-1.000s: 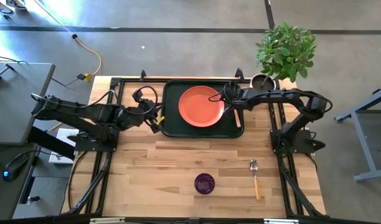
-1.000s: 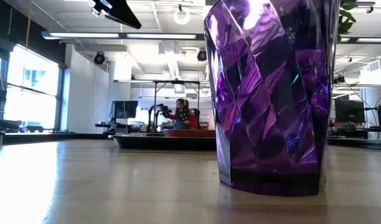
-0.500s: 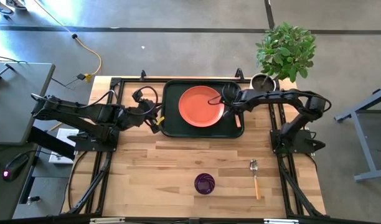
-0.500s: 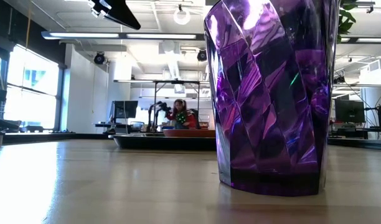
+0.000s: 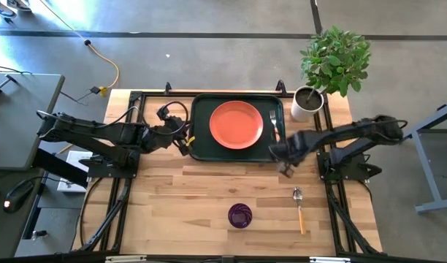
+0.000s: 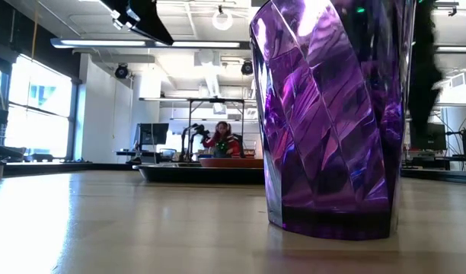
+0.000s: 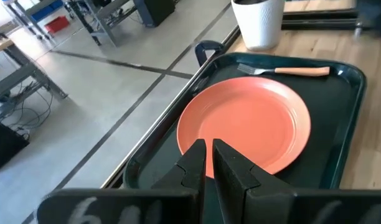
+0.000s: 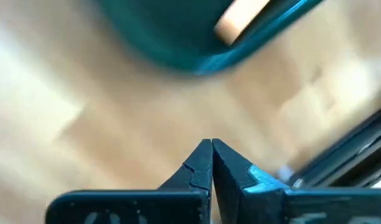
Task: Pick and place plate/cup/fork/spoon on tray
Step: Put the yellow spoon on the dark green tray to the left of the yellow fork
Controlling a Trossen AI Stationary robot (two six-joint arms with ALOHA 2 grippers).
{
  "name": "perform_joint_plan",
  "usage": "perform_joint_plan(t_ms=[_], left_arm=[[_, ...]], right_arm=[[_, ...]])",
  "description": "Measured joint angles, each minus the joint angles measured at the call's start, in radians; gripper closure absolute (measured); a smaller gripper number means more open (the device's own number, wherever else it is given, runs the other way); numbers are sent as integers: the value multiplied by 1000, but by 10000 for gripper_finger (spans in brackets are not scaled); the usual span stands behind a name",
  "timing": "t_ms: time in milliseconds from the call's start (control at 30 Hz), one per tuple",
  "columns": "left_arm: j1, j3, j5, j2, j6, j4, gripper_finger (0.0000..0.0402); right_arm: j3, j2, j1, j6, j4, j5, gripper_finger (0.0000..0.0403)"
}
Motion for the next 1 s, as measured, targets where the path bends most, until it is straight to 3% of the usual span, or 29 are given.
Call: perform_joint_plan(t_ms=[233,500,600,1000], left_arm=[[6,0,5,25,-21,80,383],[8,0,2,24,10,78,383],[8,0,1,24,17,78,383],[8,0,0,30,75,107,364]], right_arm=[[-4,-41,185,78,9,-206,376],[-122,-35,279,157,126,-336,244],[-178,-36,282,150,204,-406,215],[-377,-37,265,152,447,-537,242]])
